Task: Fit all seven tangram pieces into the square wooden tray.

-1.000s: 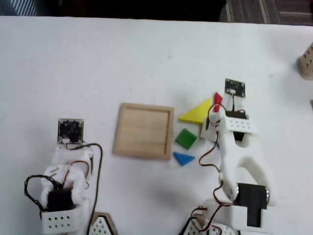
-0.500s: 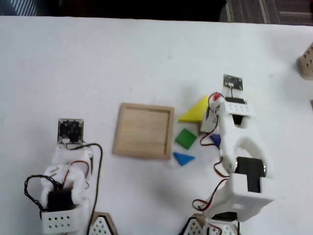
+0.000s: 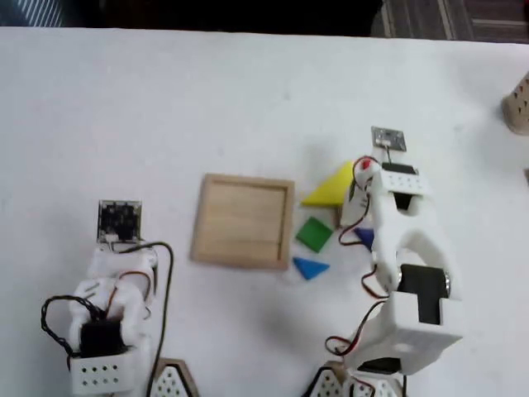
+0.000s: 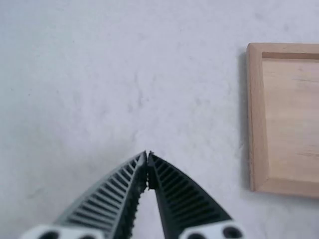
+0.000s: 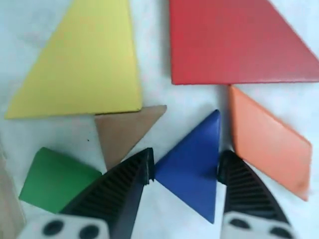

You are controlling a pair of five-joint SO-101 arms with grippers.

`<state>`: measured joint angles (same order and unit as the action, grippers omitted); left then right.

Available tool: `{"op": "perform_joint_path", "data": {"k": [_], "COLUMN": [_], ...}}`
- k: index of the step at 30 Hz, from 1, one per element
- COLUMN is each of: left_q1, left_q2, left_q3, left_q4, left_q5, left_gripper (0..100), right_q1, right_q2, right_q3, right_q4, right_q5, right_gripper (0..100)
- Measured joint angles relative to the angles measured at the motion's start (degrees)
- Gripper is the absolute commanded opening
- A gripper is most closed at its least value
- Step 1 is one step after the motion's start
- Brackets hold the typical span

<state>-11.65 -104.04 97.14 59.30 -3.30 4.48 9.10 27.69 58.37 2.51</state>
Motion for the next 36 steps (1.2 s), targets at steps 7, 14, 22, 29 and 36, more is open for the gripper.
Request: {"op": "perform_joint_path", "data": {"k": [7,14,22,29,36], "left_q1": [0.0,0.0,0.0,0.0,0.0], "left_q2": [0.0,0.0,0.0,0.0,0.0], "left_q3": [0.0,0.0,0.0,0.0,0.0], "left_q4": [0.0,0.0,0.0,0.0,0.0], "left_q5": [0.0,0.0,-0.1,-0.1,-0.1], "left_gripper": [3,3,3,3,3], "right_q1": [-1.5,-1.7,-1.7,-1.7,-1.7], "right_q2": [0.1,0.1,0.1,0.4,0.4], "right_q3": [0.0,0.0,0.0,0.0,-0.1], "right_q4": [1.3,1.7,1.7,1.7,1.9], "right_q5": [4.8,5.9,5.9,5.9,5.9], "right_gripper": [22.3,21.9,21.9,21.9,21.9]}}
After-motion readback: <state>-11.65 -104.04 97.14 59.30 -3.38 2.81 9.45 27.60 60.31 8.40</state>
